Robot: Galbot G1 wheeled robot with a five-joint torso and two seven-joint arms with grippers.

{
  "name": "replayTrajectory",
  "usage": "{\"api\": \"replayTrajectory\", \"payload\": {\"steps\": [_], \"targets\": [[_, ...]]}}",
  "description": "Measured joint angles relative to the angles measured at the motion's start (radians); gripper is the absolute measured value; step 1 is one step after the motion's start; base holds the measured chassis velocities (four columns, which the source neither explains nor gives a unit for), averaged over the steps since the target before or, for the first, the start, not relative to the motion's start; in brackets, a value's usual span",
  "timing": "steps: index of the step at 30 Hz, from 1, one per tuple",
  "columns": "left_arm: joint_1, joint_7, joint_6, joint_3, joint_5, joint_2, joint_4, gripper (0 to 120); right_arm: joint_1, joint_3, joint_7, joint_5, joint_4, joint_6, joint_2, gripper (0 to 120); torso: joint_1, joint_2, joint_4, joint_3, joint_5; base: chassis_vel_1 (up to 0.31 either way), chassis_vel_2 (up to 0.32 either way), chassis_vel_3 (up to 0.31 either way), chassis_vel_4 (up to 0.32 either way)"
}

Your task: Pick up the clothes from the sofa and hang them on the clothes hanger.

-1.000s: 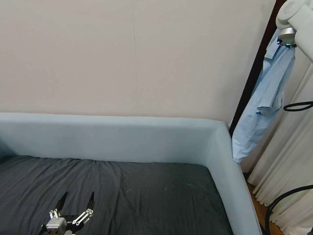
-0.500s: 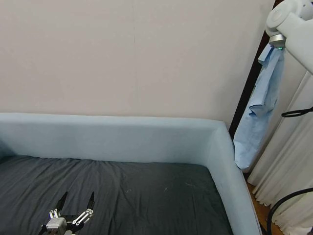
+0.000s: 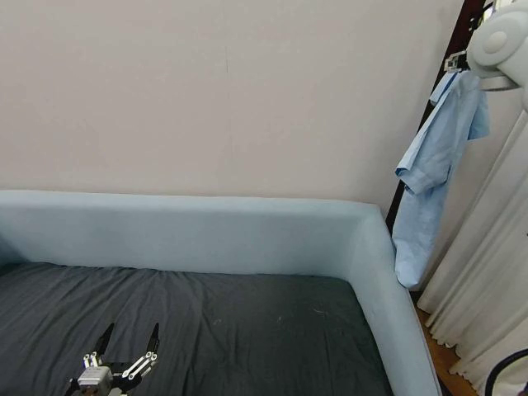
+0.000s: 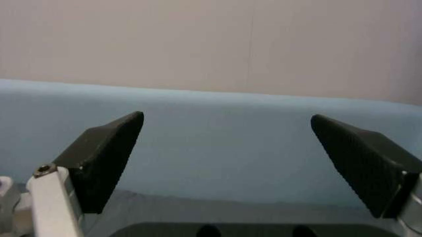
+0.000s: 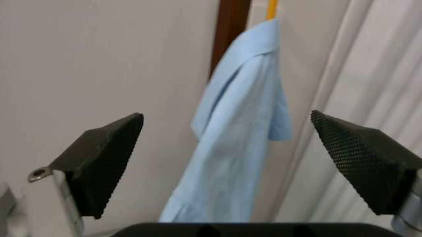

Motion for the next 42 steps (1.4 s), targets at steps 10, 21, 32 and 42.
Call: {"api": "replayTrajectory", "payload": {"steps": [10,21,32,42], "targets": [[0.000,0.000,0.000,0.000,0.000,0.000,0.000,100,-0.564,0.394,-0.407,-0.161,0.571,0.303,-0.313,100,0.000,0.000,-0.0012,0.000,0.0001,0.000,0.000,0.000,0.000],[0.000,-0.002,0.000,0.000,0.000,0.000,0.000,100,-1.281,0.697,-0.458,-0.441,0.724,0.446,-0.181,100,0.000,0.000,0.0011,0.000,-0.0003,-0.001,-0.006,-0.010,0.000],[0.000,-0.001,0.000,0.000,0.000,0.000,0.000,100,-1.918,1.001,-0.475,-1.028,0.651,0.580,0.116,100,0.000,0.000,0.0004,0.000,-0.0002,0.000,0.000,0.000,0.000],[0.000,0.000,0.000,0.000,0.000,0.000,0.000,100,-2.413,1.241,-0.573,-1.459,0.671,0.866,0.469,100,0.000,0.000,0.0003,0.000,-0.0006,0.000,0.000,0.000,0.000]]}}
